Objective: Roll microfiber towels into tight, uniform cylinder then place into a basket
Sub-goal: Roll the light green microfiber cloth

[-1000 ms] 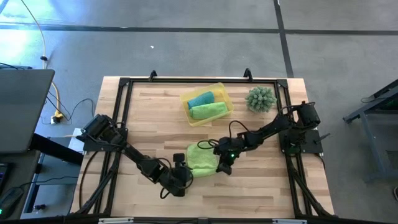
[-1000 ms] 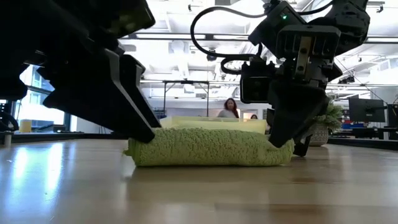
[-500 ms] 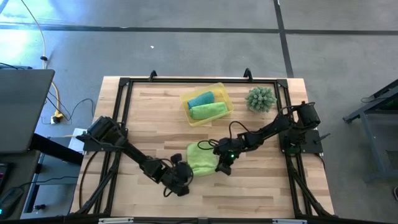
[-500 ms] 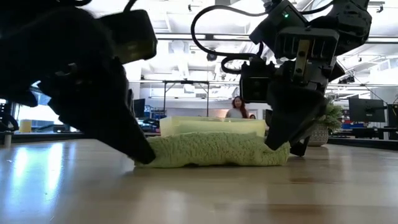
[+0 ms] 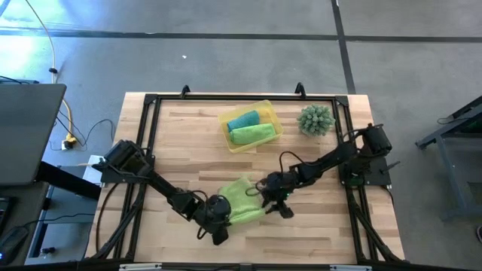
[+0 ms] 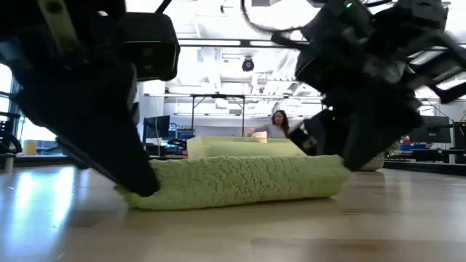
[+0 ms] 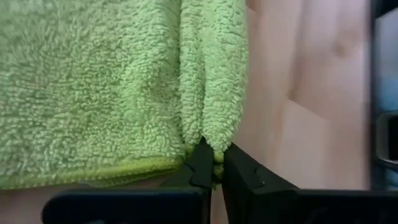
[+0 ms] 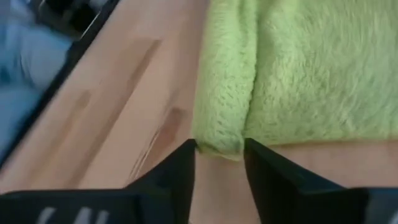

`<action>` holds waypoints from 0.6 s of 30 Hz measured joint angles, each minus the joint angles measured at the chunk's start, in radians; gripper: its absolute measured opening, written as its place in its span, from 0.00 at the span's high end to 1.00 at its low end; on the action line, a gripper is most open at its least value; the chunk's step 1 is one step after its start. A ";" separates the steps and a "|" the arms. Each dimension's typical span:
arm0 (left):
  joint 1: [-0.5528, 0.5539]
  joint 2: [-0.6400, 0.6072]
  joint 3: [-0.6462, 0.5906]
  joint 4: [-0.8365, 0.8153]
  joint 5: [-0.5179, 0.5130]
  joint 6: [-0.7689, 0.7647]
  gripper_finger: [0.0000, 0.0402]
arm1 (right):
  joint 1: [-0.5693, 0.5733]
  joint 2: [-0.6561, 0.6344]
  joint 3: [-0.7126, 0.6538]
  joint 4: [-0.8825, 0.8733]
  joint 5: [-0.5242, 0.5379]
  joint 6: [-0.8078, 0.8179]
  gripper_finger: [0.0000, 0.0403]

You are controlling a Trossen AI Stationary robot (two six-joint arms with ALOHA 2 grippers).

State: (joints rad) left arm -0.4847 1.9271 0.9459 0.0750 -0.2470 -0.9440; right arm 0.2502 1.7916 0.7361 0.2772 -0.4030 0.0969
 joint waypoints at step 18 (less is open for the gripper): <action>0.051 -0.029 -0.284 0.571 0.157 -0.203 0.99 | 0.234 -0.018 0.001 0.053 0.615 -0.594 0.61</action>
State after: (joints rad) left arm -0.4341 1.8977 0.6624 0.6455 -0.0904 -1.1471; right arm 0.4839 1.7733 0.7368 0.3304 0.2119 -0.4966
